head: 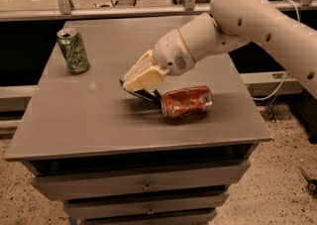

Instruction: Move rxbar chocolate near coke can

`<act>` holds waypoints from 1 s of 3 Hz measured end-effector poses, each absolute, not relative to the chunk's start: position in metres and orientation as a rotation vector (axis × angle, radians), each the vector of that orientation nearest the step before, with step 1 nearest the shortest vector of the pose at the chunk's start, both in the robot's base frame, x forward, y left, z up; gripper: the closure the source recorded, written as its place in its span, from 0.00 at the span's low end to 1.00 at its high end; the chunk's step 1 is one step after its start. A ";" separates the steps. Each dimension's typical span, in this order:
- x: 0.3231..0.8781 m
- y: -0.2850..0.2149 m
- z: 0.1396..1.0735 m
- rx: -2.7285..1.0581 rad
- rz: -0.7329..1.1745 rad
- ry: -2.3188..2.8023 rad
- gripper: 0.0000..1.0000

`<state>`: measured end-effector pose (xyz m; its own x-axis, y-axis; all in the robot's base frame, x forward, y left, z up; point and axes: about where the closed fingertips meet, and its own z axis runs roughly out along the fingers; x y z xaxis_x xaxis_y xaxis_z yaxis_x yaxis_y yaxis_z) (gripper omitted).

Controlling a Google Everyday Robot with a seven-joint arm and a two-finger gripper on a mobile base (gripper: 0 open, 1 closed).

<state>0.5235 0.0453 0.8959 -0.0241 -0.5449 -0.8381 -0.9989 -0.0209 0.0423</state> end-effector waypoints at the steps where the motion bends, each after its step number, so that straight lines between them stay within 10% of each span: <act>1: 0.527 0.043 0.896 -1.621 0.932 1.641 0.07; 3: 0.596 -0.006 0.904 -1.543 0.860 1.605 0.00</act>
Offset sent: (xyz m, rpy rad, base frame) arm 0.0299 -0.0216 0.0012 0.0188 -0.0015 -0.0524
